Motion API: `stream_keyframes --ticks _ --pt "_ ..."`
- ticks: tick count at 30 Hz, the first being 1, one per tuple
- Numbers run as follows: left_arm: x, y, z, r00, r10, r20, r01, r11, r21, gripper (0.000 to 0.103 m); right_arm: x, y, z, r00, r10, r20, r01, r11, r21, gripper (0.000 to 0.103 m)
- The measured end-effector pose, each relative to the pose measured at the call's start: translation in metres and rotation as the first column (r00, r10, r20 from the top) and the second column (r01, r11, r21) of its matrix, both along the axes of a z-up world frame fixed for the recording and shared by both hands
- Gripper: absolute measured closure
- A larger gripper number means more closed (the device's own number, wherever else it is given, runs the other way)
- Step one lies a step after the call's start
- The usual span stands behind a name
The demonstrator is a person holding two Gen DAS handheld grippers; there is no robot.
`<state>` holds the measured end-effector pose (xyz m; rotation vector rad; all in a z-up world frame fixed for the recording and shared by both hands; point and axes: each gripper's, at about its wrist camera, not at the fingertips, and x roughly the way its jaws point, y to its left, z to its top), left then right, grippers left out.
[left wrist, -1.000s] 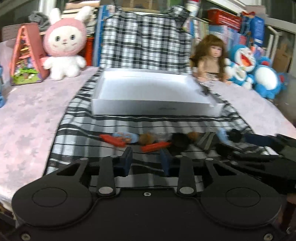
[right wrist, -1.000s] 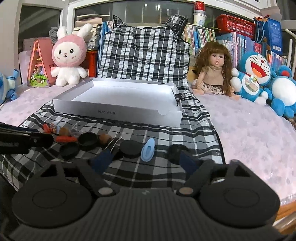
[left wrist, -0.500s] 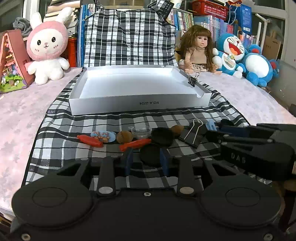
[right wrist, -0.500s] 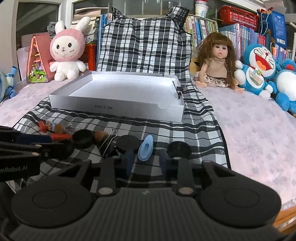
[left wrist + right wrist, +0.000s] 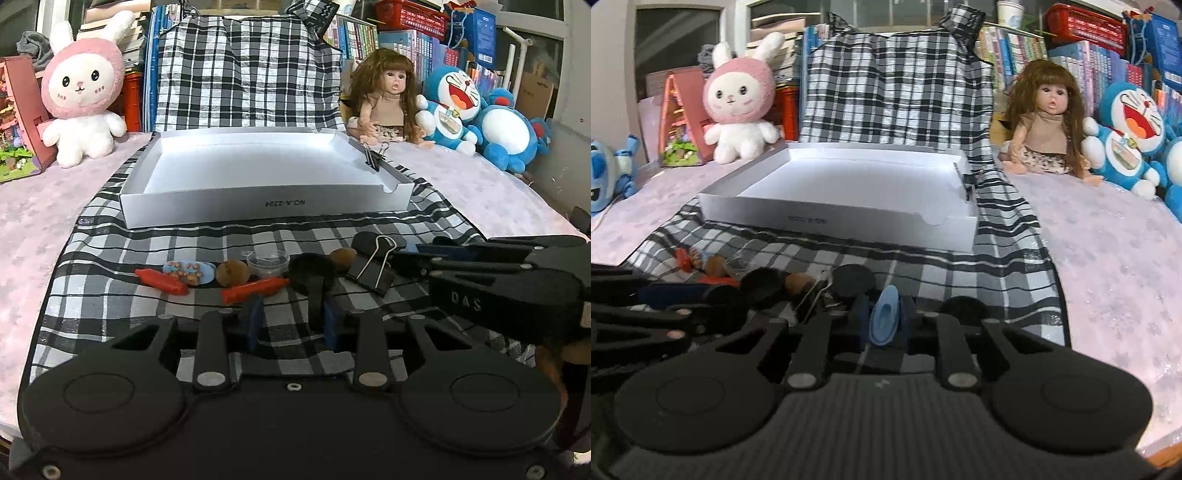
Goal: Organize rigid objects
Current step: 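Grasp a black round lid with the left tool while the right grasps the blue clip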
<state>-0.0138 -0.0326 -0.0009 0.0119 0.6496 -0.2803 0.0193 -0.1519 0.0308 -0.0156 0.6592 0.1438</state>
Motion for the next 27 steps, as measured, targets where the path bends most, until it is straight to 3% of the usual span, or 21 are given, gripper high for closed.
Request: stream_keyframes --ticks 12,16,18,27 --pt "-0.009 0.002 0.005 1.000 0.005 0.024 -0.006 1.000 0.029 0.071 -0.028 0.003 0.011 0.981 0.194 -0.005 -0.194 0.981 0.027 0.081" --pt "-0.010 0.000 0.004 1.000 0.000 0.030 -0.001 0.999 0.041 0.068 -0.035 0.008 0.011 0.971 0.240 -0.008 -0.240 0.971 0.009 0.070" --pt "-0.011 -0.001 0.004 0.999 -0.002 0.032 0.001 0.999 0.045 0.068 -0.037 0.008 0.012 0.968 0.249 -0.008 -0.249 0.968 0.001 0.055" --pt "-0.009 -0.001 0.002 1.000 0.005 0.027 -0.007 0.999 0.053 0.066 -0.045 -0.009 0.011 0.979 0.204 -0.029 -0.206 0.976 -0.078 0.049"
